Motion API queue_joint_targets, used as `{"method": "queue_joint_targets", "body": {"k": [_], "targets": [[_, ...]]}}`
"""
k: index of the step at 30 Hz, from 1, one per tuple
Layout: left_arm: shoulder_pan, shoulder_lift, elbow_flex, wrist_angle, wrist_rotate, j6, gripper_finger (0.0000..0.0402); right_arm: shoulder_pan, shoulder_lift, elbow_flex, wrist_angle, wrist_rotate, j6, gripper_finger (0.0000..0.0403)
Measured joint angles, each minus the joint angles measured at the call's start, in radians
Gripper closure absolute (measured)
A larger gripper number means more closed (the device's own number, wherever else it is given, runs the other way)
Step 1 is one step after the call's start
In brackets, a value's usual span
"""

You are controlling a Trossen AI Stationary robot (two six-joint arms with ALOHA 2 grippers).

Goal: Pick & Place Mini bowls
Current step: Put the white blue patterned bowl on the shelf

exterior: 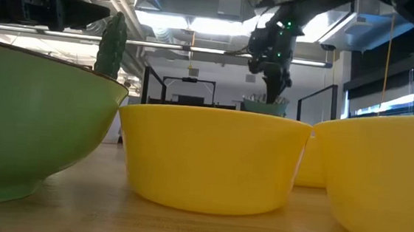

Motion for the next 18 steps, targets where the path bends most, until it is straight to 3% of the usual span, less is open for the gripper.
{"method": "queue_joint_targets", "body": {"k": [18], "targets": [[0.0, 0.0, 0.0, 0.0, 0.0, 0.0, 0.0399, -0.013, 0.094, -0.007, -0.037, -0.032, -0.02, 0.039]]}}
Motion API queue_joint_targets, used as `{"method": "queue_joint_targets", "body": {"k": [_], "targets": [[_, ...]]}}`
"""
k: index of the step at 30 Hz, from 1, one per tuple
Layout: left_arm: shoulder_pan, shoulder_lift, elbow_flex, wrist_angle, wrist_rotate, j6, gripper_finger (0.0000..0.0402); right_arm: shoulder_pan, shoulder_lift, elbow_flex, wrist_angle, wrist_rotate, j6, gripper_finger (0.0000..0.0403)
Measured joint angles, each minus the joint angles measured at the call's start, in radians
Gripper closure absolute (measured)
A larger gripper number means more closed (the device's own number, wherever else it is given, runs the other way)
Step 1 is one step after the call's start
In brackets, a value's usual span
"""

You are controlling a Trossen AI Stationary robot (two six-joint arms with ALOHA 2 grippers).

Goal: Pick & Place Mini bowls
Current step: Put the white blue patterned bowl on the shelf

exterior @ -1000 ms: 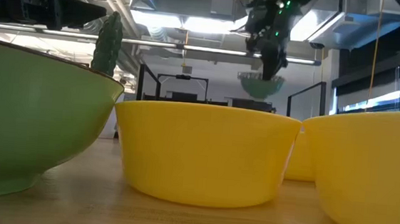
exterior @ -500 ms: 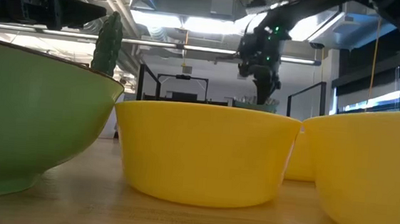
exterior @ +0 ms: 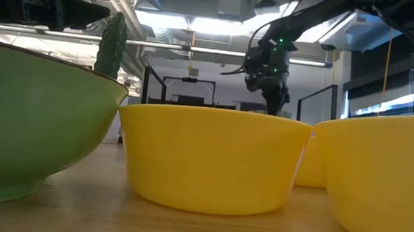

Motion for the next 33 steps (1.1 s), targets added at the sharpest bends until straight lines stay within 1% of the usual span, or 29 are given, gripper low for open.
{"method": "queue_joint_targets", "body": {"k": [4, 9, 14, 28, 33], "targets": [[0.0, 0.0, 0.0, 0.0, 0.0, 0.0, 0.04, -0.002, 0.0, -0.022, -0.017, -0.001, -0.003, 0.039], [0.0, 0.0, 0.0, 0.0, 0.0, 0.0, 0.0394, -0.013, 0.0, -0.055, 0.012, -0.003, -0.004, 0.039], [0.0, 0.0, 0.0, 0.0, 0.0, 0.0, 0.0398, -0.024, -0.001, -0.074, 0.033, -0.005, -0.008, 0.0388], [0.0, 0.0, 0.0, 0.0, 0.0, 0.0, 0.0397, -0.033, 0.0, -0.084, 0.029, 0.019, 0.005, 0.0334], [0.0, 0.0, 0.0, 0.0, 0.0, 0.0, 0.04, -0.033, 0.0, -0.049, -0.009, 0.014, 0.014, 0.0312]]}}
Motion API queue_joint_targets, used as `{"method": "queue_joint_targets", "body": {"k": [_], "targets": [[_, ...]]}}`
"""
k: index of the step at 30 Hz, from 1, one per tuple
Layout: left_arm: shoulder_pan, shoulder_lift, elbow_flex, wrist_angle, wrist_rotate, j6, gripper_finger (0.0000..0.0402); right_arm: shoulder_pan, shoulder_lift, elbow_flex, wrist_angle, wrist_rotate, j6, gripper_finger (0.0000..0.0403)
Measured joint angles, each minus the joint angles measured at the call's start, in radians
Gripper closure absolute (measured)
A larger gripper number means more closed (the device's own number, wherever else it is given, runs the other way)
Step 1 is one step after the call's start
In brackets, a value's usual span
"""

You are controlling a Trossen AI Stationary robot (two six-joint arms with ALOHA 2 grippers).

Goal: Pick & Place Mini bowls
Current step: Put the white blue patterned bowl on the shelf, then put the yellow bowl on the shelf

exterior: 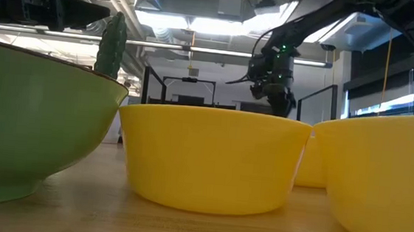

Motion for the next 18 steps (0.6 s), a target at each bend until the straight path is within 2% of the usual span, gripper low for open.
{"method": "queue_joint_targets", "body": {"k": [7, 12, 15, 18], "targets": [[0.0, 0.0, 0.0, 0.0, 0.0, 0.0, 0.0394, 0.001, 0.0, 0.076, -0.047, 0.052, 0.019, 0.0275], [0.0, 0.0, 0.0, 0.0, 0.0, 0.0, 0.0399, 0.032, -0.017, 0.211, -0.153, 0.046, 0.042, 0.0265], [0.0, 0.0, 0.0, 0.0, 0.0, 0.0, 0.04, 0.113, -0.074, 0.312, -0.201, 0.069, 0.041, 0.0278], [0.0, 0.0, 0.0, 0.0, 0.0, 0.0, 0.0397, 0.229, -0.15, 0.405, -0.222, 0.09, 0.018, 0.0323]]}}
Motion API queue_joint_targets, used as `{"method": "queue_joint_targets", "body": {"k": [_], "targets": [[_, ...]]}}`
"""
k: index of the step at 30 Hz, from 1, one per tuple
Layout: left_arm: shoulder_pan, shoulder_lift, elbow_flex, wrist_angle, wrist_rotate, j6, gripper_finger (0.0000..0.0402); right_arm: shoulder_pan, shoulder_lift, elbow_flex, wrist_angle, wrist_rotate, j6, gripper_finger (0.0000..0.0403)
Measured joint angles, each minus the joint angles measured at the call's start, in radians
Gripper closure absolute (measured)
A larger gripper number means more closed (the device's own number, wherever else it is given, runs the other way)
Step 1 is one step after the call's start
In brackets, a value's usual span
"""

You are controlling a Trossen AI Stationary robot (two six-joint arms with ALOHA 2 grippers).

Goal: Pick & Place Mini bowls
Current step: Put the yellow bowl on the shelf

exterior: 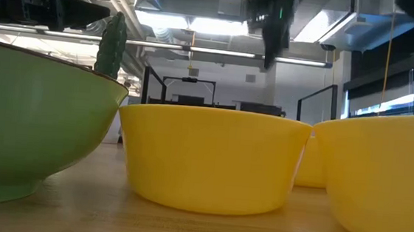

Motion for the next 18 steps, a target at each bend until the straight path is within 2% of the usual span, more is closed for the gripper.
{"method": "queue_joint_targets", "body": {"k": [3, 5, 8, 12, 15, 18], "targets": [[0.0, 0.0, 0.0, 0.0, 0.0, 0.0, 0.0394, 0.118, -0.099, 0.066, 0.061, -0.114, -0.017, 0.0384], [0.0, 0.0, 0.0, 0.0, 0.0, -0.006, 0.0395, 0.196, -0.189, 0.078, 0.143, -0.194, 0.0, 0.0392], [0.0, 0.0, 0.0, 0.0, 0.0, -0.011, 0.0399, 0.317, -0.331, 0.053, 0.257, -0.207, 0.055, 0.0391], [0.0, 0.0, 0.0, 0.0, 0.0, -0.033, 0.04, 0.508, -0.526, -0.081, 0.361, -0.124, 0.115, 0.0398], [0.0, 0.0, 0.0, 0.0, 0.0, -0.026, 0.0396, 0.651, -0.68, -0.274, 0.432, 0.001, 0.165, 0.0399], [0.0, 0.0, 0.0, 0.0, 0.0, -0.026, 0.0394, 0.747, -0.841, -0.507, 0.511, 0.121, 0.224, 0.04]]}}
